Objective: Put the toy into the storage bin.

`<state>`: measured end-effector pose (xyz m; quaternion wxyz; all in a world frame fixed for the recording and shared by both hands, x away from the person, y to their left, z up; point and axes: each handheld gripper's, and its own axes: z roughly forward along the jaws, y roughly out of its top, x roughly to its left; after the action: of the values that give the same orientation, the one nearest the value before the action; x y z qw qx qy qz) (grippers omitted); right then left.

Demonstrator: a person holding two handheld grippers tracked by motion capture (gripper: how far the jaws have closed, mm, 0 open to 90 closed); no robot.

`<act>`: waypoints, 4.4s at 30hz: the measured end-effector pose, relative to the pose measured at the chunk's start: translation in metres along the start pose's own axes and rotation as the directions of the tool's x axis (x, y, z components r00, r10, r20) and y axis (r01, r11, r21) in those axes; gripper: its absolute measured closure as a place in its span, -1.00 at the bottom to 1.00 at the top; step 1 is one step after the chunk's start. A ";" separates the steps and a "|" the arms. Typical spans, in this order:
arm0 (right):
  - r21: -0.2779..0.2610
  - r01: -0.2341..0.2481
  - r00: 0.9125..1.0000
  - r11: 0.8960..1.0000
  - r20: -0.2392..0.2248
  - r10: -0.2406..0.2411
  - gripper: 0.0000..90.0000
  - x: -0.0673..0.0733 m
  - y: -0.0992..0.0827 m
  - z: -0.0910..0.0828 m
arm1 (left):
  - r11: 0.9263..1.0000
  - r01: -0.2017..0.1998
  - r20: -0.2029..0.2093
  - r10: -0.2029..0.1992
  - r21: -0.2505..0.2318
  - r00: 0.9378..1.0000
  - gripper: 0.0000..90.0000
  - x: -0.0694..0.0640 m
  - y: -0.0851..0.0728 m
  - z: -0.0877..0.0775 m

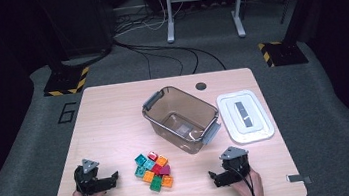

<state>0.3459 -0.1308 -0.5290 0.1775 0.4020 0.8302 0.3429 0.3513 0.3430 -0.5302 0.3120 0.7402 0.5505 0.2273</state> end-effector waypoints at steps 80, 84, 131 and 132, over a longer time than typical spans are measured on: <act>0.003 -0.023 1.000 1.000 -0.001 0.023 -1.00 -0.001 0.000 0.001 | 0.984 -0.136 0.216 0.159 -0.118 0.963 0.30 -0.066 0.016 0.003; 0.003 -0.022 1.000 1.000 -0.001 0.022 -1.00 -0.001 0.000 0.001 | 0.982 -0.138 0.214 0.163 -0.129 0.963 0.30 -0.066 0.017 0.001; 0.003 -0.023 1.000 1.000 -0.001 0.023 -1.00 -0.001 0.000 0.001 | 0.948 -0.212 0.183 0.258 -0.236 0.949 0.30 -0.071 0.076 -0.025; 0.003 -0.023 1.000 1.000 -0.001 0.023 -1.00 -0.001 0.000 0.001 | 0.947 -0.211 0.184 0.258 -0.243 0.948 0.30 -0.070 0.079 -0.026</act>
<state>0.3470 -0.1317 -0.5296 0.1724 0.4114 0.8263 0.3438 0.3666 0.2659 -0.4549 0.4199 0.7816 0.3929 0.2416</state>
